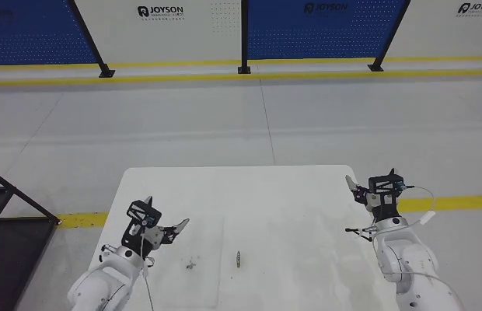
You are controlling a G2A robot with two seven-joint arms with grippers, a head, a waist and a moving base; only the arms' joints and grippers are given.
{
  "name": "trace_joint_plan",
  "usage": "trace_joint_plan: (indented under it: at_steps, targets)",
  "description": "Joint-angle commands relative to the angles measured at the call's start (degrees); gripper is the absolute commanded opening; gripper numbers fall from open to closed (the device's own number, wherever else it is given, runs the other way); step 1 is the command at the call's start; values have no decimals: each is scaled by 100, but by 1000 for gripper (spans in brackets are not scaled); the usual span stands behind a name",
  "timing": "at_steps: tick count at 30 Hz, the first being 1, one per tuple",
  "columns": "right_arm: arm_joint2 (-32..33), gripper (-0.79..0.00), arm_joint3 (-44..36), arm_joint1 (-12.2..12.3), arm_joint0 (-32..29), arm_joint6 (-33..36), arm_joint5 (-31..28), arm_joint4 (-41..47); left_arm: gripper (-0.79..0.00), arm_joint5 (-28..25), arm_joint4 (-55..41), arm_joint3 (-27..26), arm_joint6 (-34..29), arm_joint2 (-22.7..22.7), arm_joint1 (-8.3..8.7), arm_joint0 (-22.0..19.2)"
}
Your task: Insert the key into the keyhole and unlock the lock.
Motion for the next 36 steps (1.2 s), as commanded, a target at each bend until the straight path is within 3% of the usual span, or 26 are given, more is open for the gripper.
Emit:
trace_joint_plan:
  at_steps: [1, 6, 11, 12, 13, 15, 16, 17, 21, 24, 27, 36]
  targets:
    - [0, 0, 0, 0, 0, 0, 0, 0, 0, -25, 185, -200, -421, 107, -1, 413]
    - [0, 0, 0, 0, 0, 0, 0, 0, 0, -73, 653, -359, -1238, 375, 8, 855]
    - [0, 0, 0, 0, 0, 0, 0, 0, 0, 588, 594, -49, -1948, 803, -60, 660]
    - [0, 0, 0, 0, 0, 0, 0, 0, -95, 699, 532, 20, -2057, 905, -77, 596]
    - [0, 0, 0, 0, 0, 0, 0, 0, -240, 792, 466, 70, -2148, 982, -91, 533]
    - [0, 0, 0, 0, 0, 0, 0, 0, -299, 952, 349, 171, -2316, 1079, -113, 428]
    - [0, 0, 0, 0, 0, 0, 0, 0, -391, 1031, 388, 227, -2370, 1115, -119, 380]
    - [0, 0, 0, 0, 0, 0, 0, 0, -428, 1089, 413, 264, -2410, 1161, -126, 345]
    - [0, 0, 0, 0, 0, 0, 0, 0, -434, 1194, 469, 352, -2513, 1290, -140, 287]
    - [0, 0, 0, 0, 0, 0, 0, 0, -345, 1093, 499, 375, -2563, 1358, -137, 290]
    - [0, 0, 0, 0, 0, 0, 0, 0, -413, 1140, 518, 411, -2501, 1381, -139, 287]
    - [0, 0, 0, 0, 0, 0, 0, 0, -428, 1217, 514, 684, -2448, 1563, -161, 99]
